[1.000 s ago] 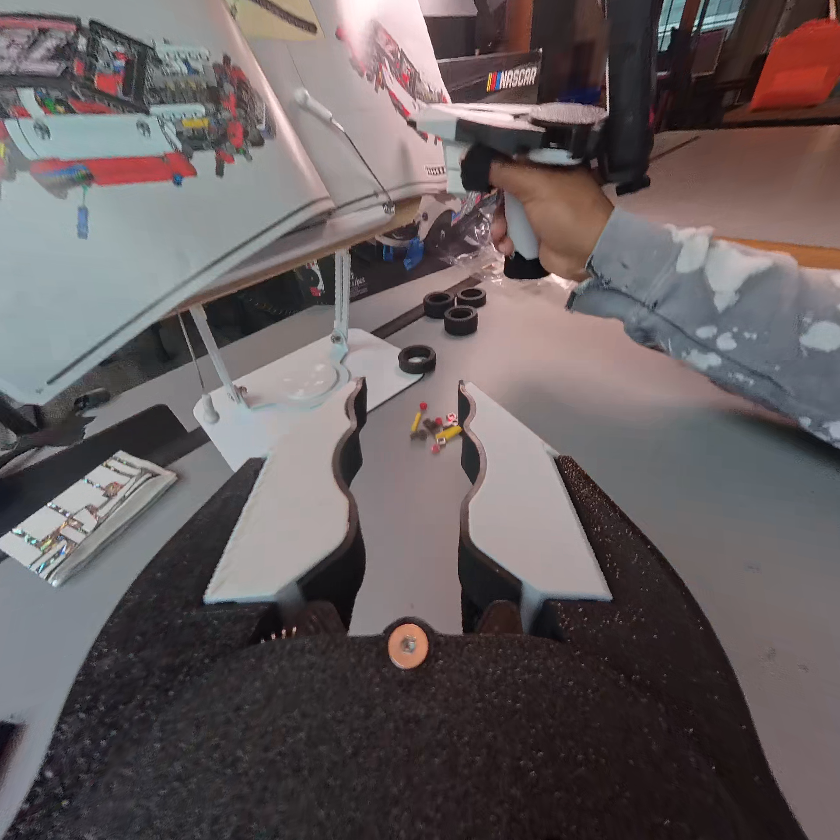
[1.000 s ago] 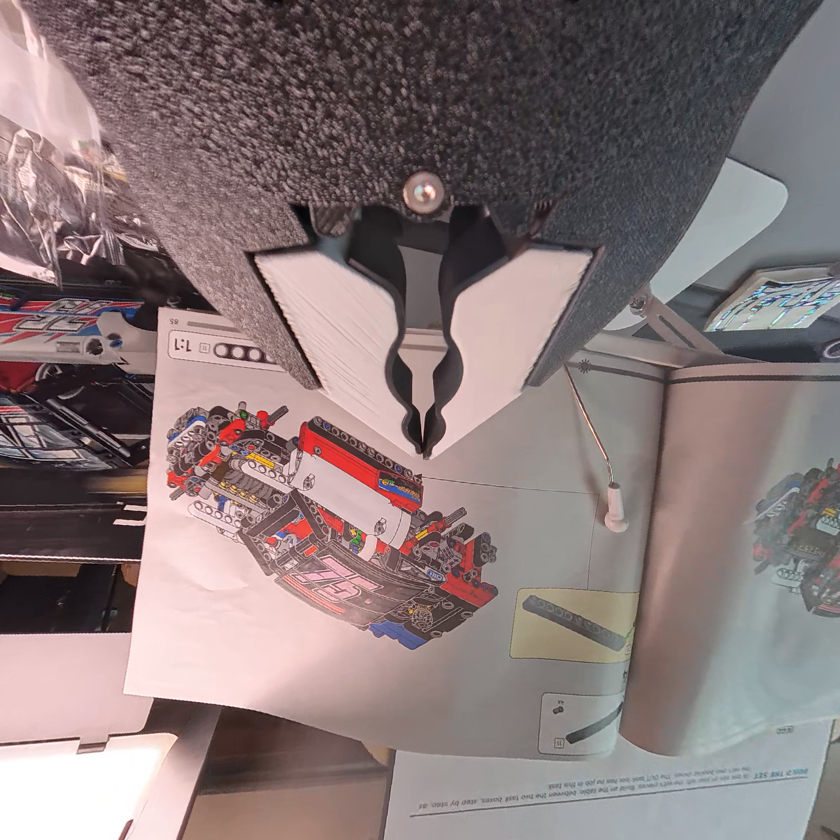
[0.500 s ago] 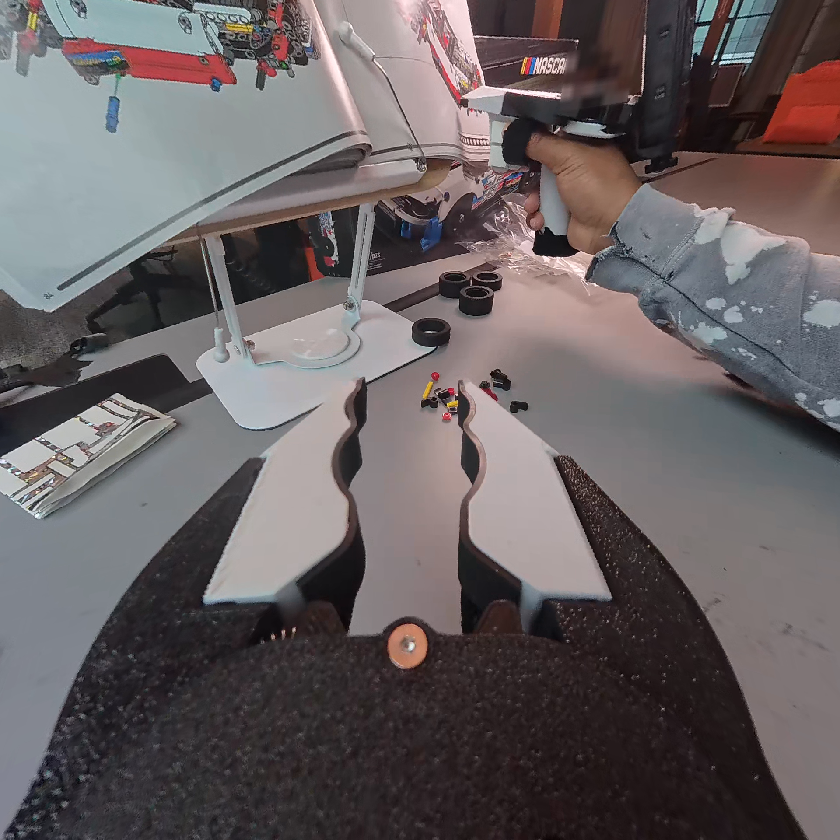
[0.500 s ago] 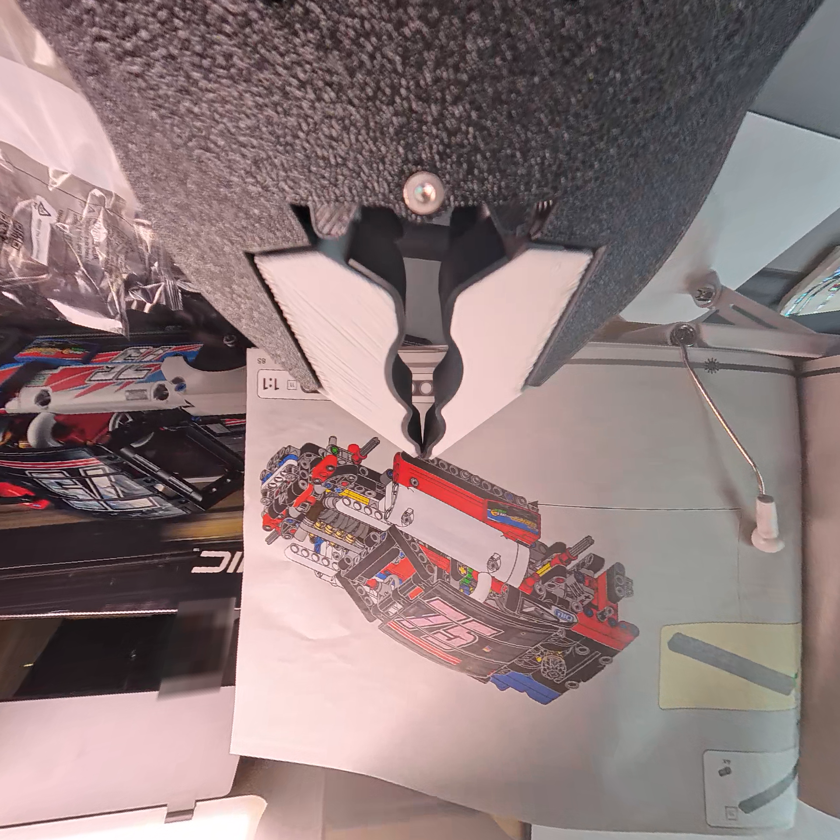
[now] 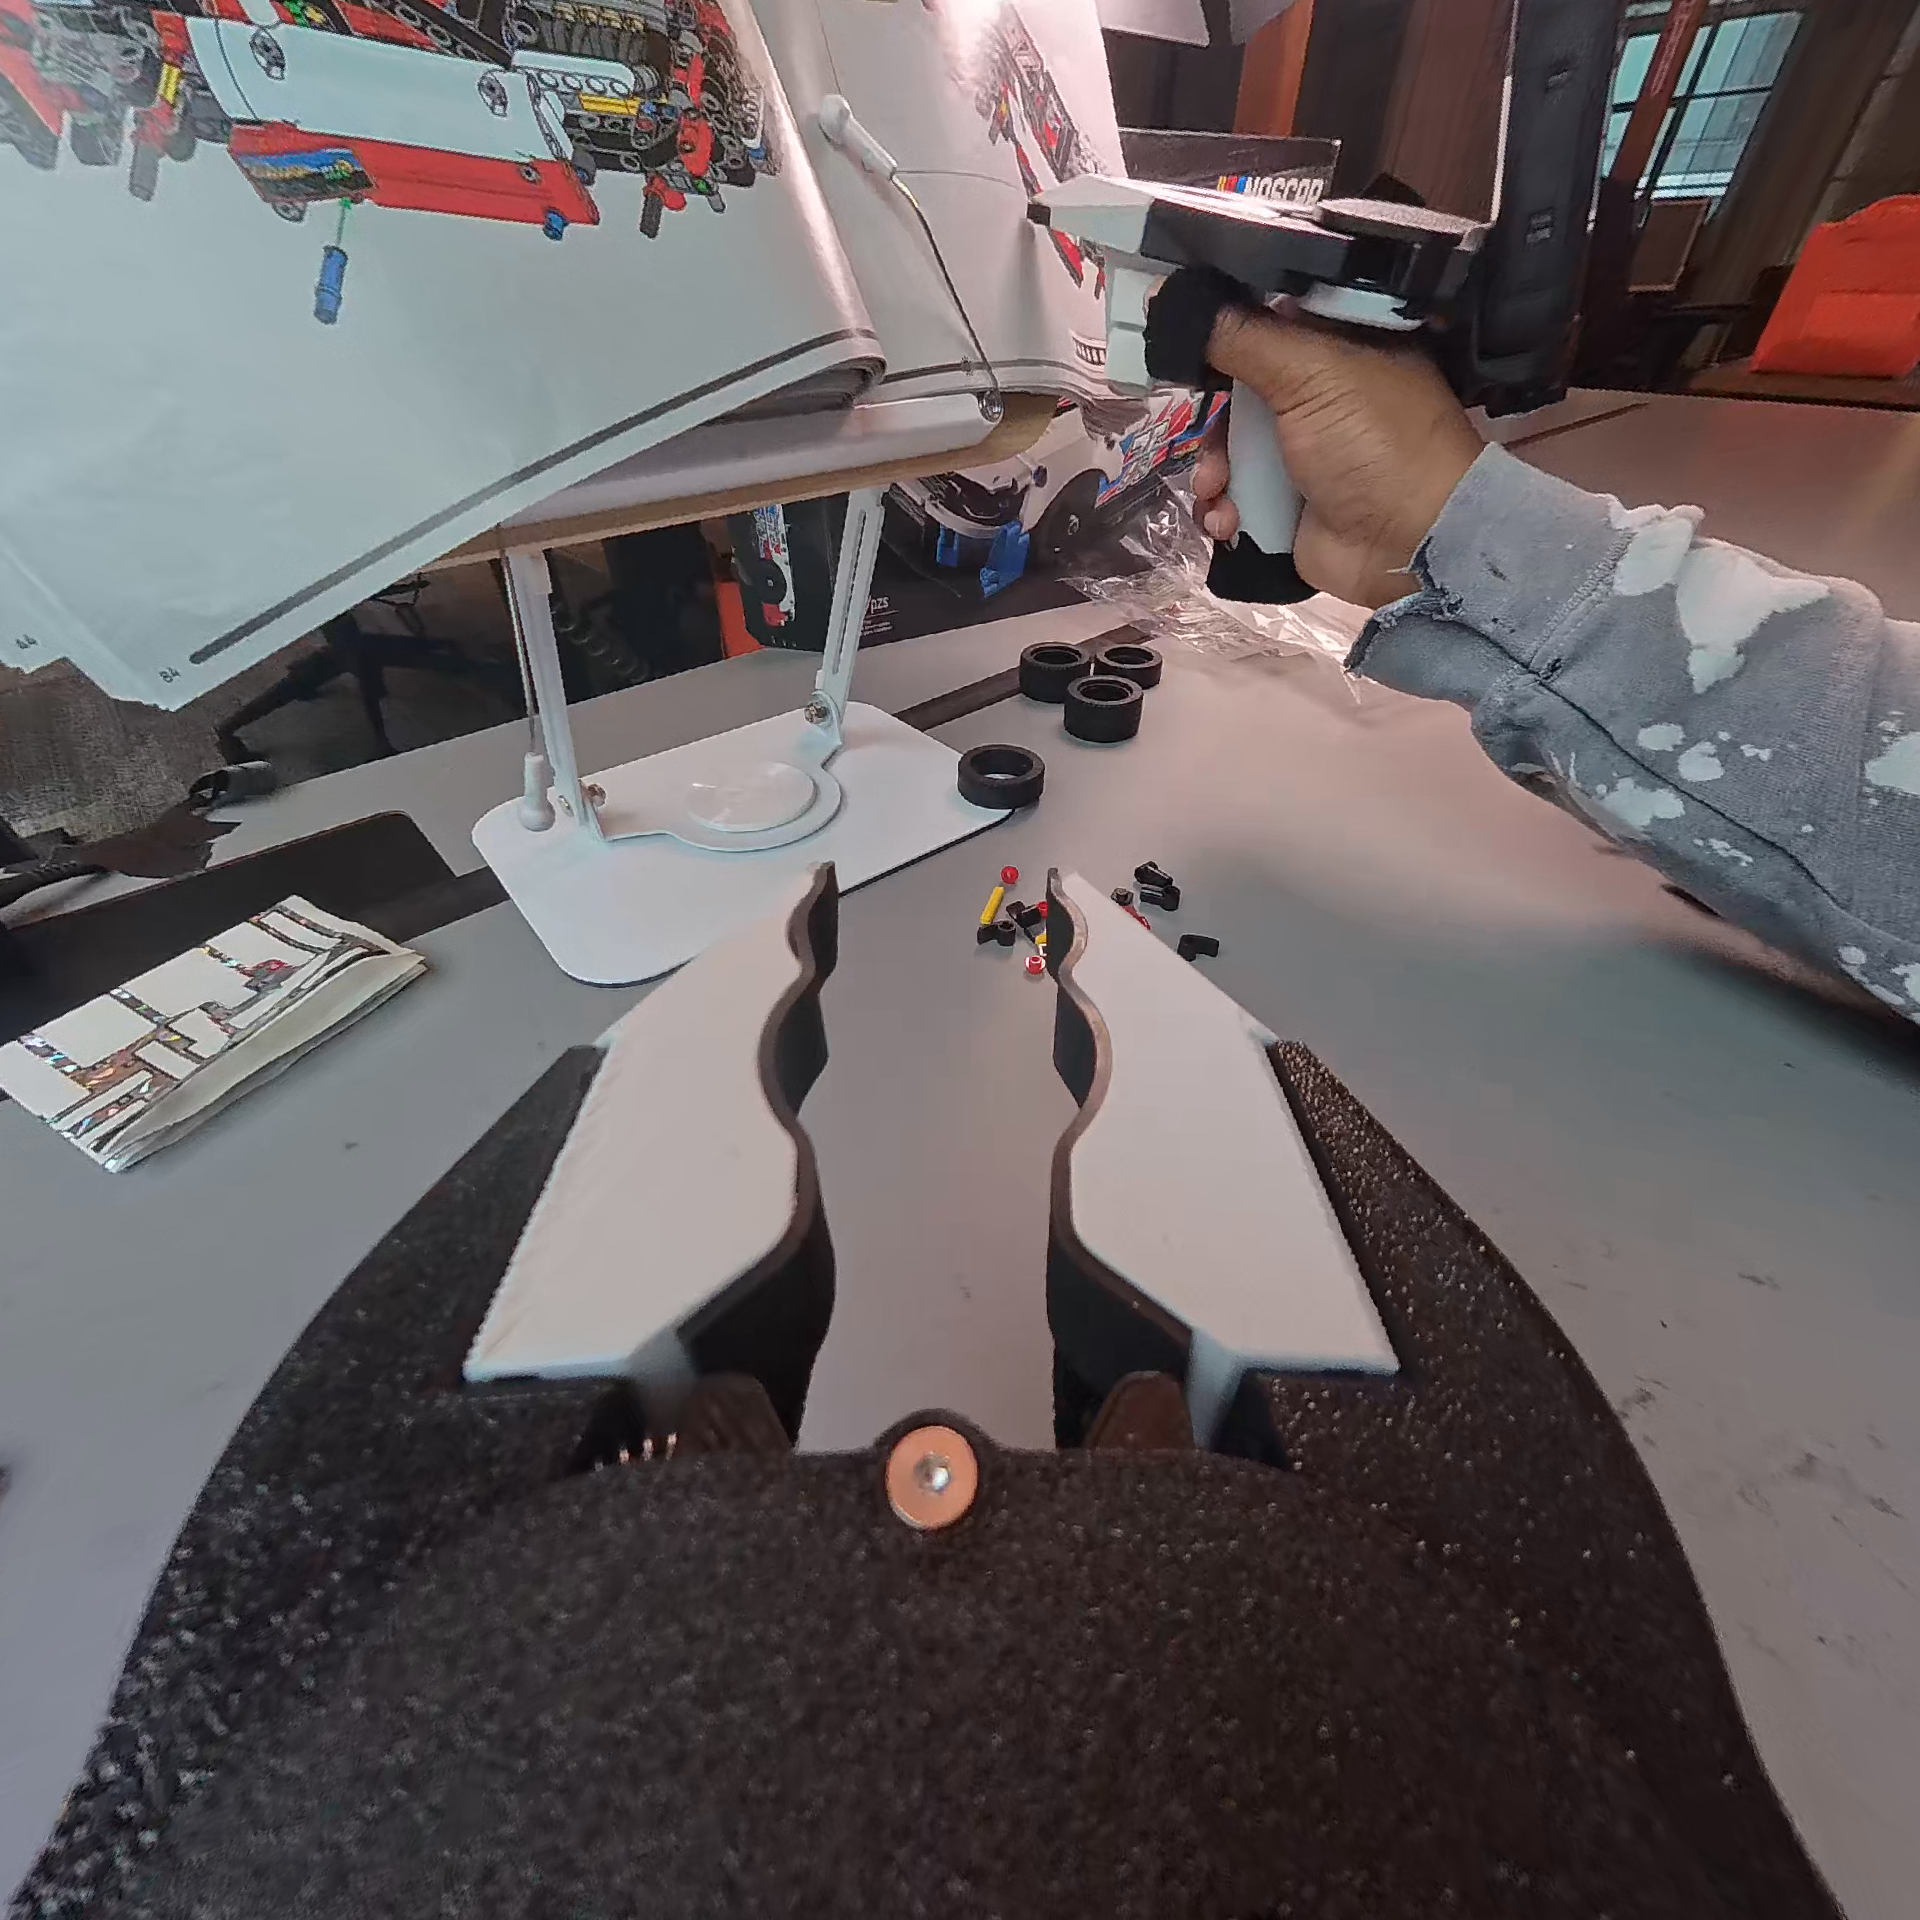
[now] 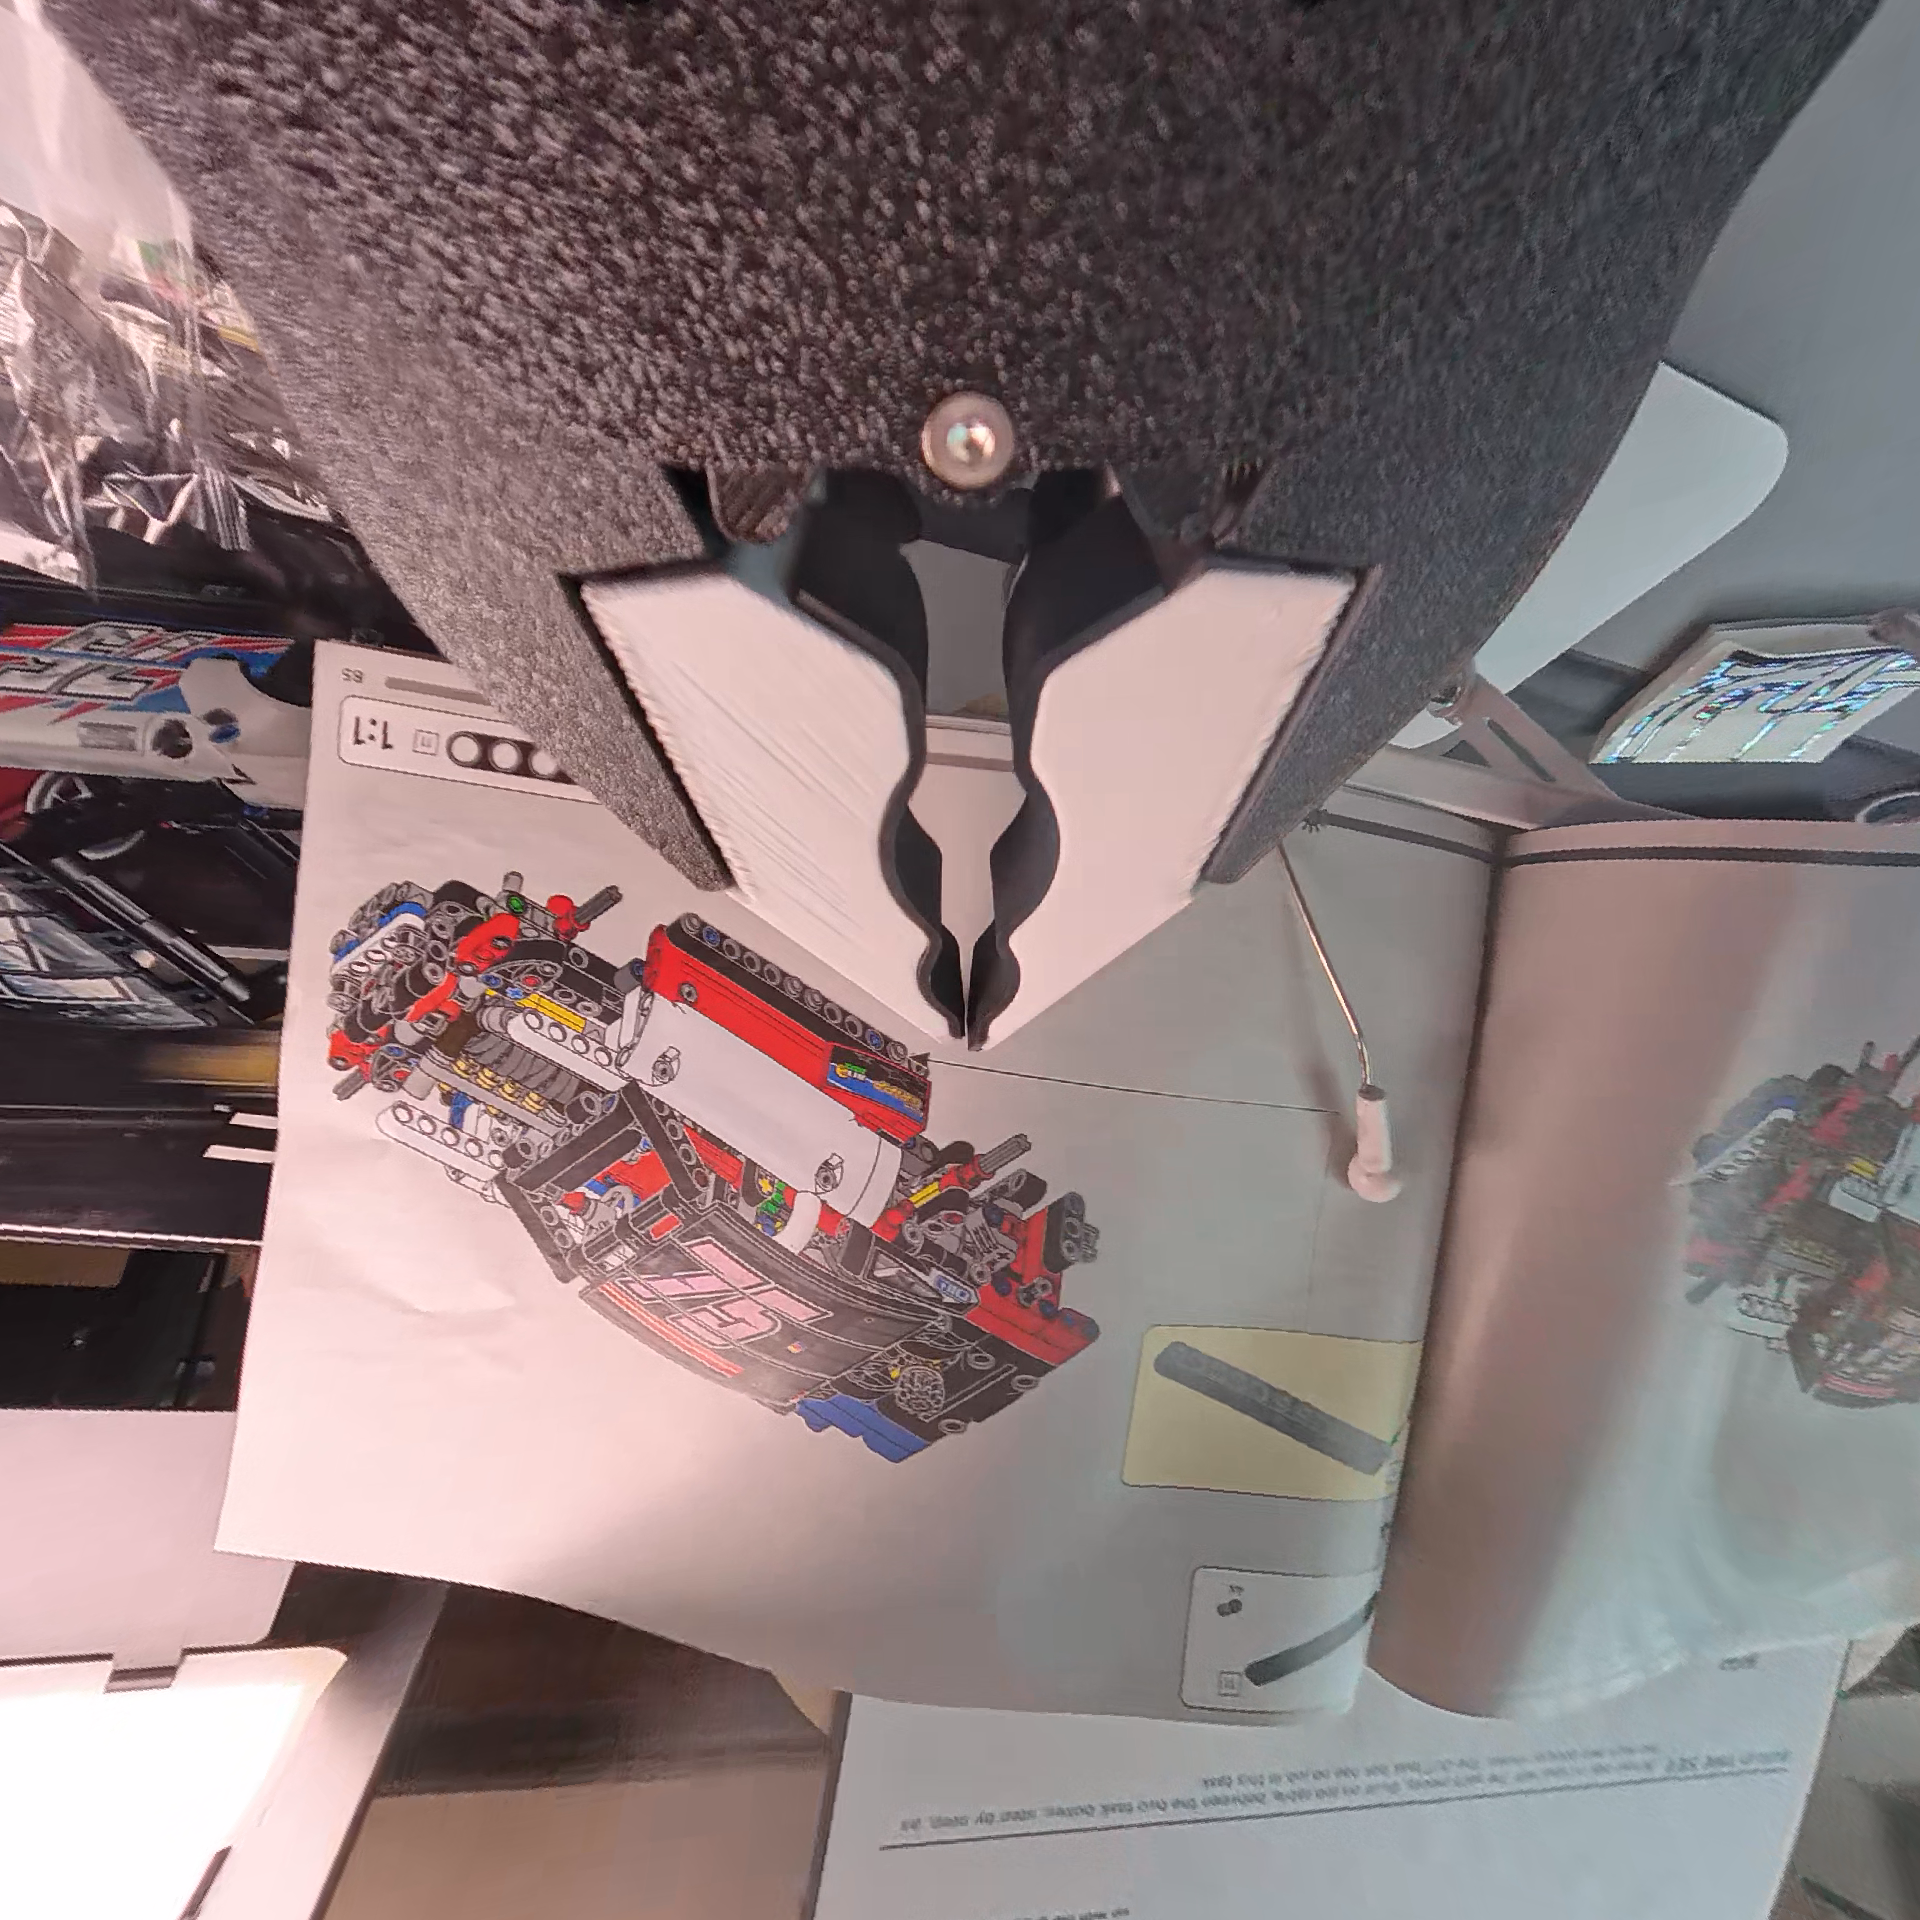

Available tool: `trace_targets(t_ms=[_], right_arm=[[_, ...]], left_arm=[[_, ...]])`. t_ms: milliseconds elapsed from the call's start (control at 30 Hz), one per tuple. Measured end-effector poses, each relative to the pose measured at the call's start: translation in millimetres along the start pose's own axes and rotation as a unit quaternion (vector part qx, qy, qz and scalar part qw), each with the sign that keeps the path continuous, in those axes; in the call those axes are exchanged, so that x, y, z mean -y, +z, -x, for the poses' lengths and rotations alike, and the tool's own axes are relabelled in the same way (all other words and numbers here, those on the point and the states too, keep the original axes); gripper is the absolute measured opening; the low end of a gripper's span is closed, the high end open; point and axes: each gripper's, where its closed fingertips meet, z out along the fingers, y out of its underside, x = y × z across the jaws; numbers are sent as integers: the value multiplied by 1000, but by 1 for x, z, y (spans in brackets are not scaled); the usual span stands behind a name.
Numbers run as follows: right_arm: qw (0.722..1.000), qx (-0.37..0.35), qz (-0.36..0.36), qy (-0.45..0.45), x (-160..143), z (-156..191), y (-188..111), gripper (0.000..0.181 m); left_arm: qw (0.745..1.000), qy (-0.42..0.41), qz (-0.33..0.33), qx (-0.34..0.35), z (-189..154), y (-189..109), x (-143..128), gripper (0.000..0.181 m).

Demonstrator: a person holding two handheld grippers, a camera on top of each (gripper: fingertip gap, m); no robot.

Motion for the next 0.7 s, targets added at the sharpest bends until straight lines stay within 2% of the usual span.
trace_targets(t_ms=[133, 267, 433, 567, 700], right_arm=[[1000, 24, -19, 4, 17, 23, 2, 0], [998, 43, -41, -18, 46, 47, 17, 0], [997, 59, -35, -27, 64, 59, 26, 3], [993, 103, 28, -48, 47, 67, -7, 22], [977, 156, 115, -82, 21, 51, -82, 32]], left_arm=[[1000, -2, -1, 3, 1, 0, 0, 38], [1000, 0, 1, 5, 2, 1, -1, 38], [1000, -2, -3, 2, 2, -2, 1, 38], [1000, -1, -11, -1, 1, -4, 5, 38], [1000, -1, -22, -11, -5, -8, 12, 38]])
